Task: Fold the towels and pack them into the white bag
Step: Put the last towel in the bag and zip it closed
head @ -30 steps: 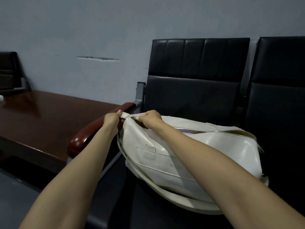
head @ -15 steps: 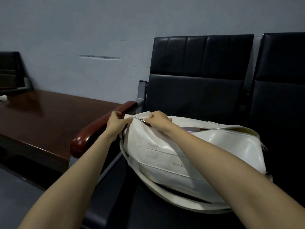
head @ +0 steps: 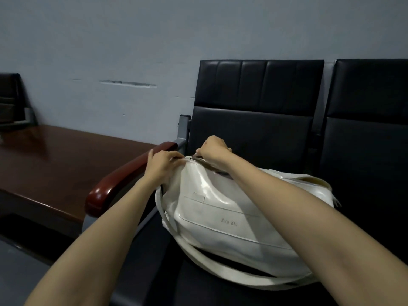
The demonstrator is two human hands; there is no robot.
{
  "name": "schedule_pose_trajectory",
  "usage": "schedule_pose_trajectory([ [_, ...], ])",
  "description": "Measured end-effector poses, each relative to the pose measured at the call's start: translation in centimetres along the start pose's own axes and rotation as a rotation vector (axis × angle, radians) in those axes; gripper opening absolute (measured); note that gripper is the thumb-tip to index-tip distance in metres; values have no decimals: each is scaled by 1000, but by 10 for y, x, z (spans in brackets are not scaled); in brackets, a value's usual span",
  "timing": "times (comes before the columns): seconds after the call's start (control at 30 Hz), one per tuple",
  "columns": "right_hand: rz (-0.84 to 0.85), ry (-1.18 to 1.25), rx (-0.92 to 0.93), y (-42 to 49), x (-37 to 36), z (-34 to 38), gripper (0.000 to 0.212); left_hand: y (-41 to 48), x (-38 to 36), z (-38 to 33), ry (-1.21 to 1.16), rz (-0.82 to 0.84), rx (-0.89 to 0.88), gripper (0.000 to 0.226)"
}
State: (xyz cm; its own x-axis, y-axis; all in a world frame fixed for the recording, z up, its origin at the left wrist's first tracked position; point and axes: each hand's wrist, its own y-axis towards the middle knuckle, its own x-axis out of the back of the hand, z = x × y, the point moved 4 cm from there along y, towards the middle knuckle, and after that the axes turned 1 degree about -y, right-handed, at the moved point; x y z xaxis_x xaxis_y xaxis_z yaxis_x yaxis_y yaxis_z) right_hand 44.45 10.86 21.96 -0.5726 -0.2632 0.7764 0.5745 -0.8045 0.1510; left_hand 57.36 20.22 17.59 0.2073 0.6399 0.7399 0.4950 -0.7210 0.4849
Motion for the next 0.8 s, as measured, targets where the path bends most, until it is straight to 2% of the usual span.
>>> schedule_pose_trajectory([
  [0.17,-6,-37,-19,-15,49,-43,21,-6,-8,-5,22,-131,106,22],
  [0.27,-8,22,-76,-31,77,-78,26,-5,-23,-17,120,-100,128,24],
  [0.33,8,86,-97,-43,87,-94,32,-1,-29,-30,143,-77,51,25],
  [0.37,14,100,-87,-49,89,-96,34,0,-31,-42,73,-66,-30,26],
  [0.47,-3,89,-18,-53,91,-89,29,-12,-39,-93,-317,118,-206,28],
  [0.5,-8,70,5,-52,91,-84,27,-18,-44,-107,-330,192,-247,31],
  [0.57,-9,24,32,-50,88,-79,25,-25,-55,-120,-180,224,-296,37],
  [0.63,14,2,25,-49,85,-82,30,-24,-59,-119,-139,158,-273,36],
  [0.7,13,-18,6,-48,84,-88,34,-22,-59,-116,-252,102,-207,27],
  [0.8,-18,-37,-33,-47,97,-96,28,-21,-56,-111,-449,106,-54,11],
])
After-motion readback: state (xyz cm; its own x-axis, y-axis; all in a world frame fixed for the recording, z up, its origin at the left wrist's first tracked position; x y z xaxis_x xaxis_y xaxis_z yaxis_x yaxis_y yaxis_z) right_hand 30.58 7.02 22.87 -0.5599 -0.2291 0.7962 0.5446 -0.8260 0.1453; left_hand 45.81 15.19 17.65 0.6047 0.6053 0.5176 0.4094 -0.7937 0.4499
